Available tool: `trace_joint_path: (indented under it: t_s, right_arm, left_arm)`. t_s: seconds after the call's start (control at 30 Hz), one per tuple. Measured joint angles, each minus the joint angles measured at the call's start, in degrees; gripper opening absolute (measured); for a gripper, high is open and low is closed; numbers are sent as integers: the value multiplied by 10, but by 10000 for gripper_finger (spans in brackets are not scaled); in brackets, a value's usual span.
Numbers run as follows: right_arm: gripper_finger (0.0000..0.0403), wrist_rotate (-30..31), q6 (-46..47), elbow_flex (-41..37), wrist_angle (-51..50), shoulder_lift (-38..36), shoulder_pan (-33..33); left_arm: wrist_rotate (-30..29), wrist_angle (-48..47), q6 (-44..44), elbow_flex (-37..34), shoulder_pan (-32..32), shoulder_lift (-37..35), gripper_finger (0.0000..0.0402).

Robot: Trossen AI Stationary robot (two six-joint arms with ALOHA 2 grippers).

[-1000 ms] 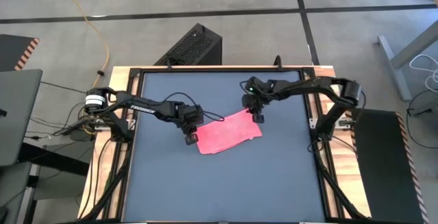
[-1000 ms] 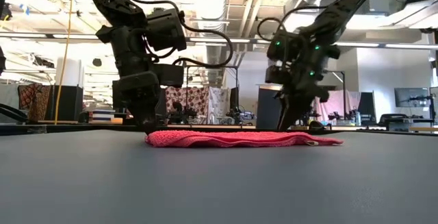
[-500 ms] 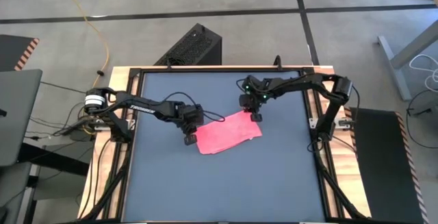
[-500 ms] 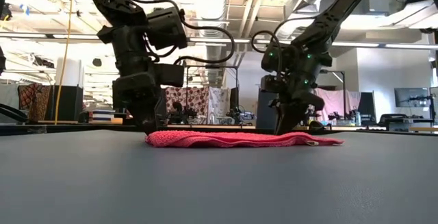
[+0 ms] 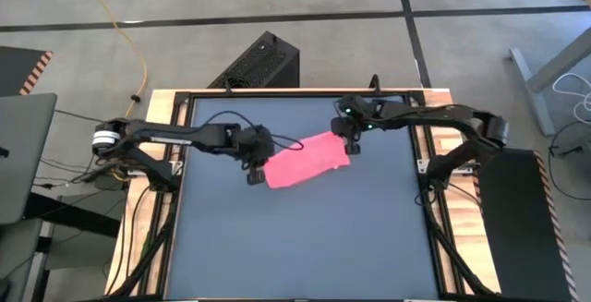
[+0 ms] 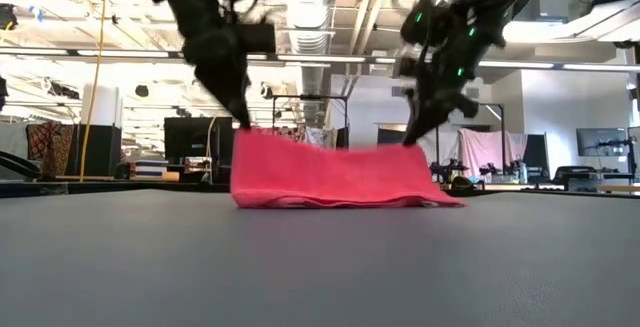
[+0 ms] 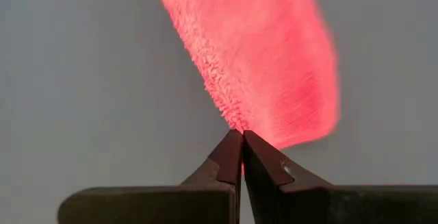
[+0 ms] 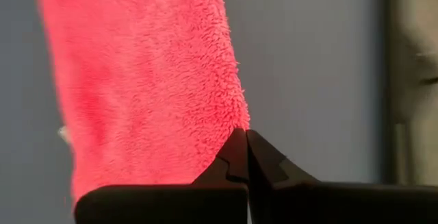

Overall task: Roll towel
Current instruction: Fold the microfiber towel

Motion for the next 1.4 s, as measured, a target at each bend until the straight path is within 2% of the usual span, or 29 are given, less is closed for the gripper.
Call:
trace_joint_path:
  t_s: [0.13, 0.23, 0.33, 0.43, 0.53, 0.7, 0.83, 0.93, 1.13, 1.27, 1.4]
  right_arm:
    - [9, 57, -7, 0, -1, -70, 21]
    - [9, 65, -4, 0, -20, -115, 50]
    - [9, 72, 35, 1, -59, -149, 92]
    - [9, 75, 106, -14, -103, -158, 153]
    - [9, 75, 182, -66, -96, -147, 236]
    - [9, 78, 329, -171, 18, -85, 406]
    - [9, 106, 447, -197, 82, -19, 530]
    - [13, 129, 520, -183, 94, 22, 586]
    - [82, 132, 597, -136, 70, 70, 626]
    - [126, 109, 611, -93, -2, 71, 628]
    - [160, 104, 618, -52, -71, 54, 623]
  left_arm:
    - [-29, -57, 20, 58, 3, -33, 0]
    - [-33, -88, 28, 105, 0, -52, 0]
    - [-33, -126, 21, 136, -18, -56, 0]
    - [-24, -129, -12, 128, -58, -51, 0]
    - [-19, -100, -68, 78, -120, -20, 0]
    - [-21, 67, -164, -8, -251, 80, 0]
    - [-27, 88, -226, 6, -323, 169, 0]
    - [-35, 86, -242, 37, -349, 213, 0]
    - [-44, 3, -231, 98, -355, 242, 7]
    - [-49, -81, -203, 130, -354, 214, 19]
    - [-116, -73, -155, 129, -348, 162, 25]
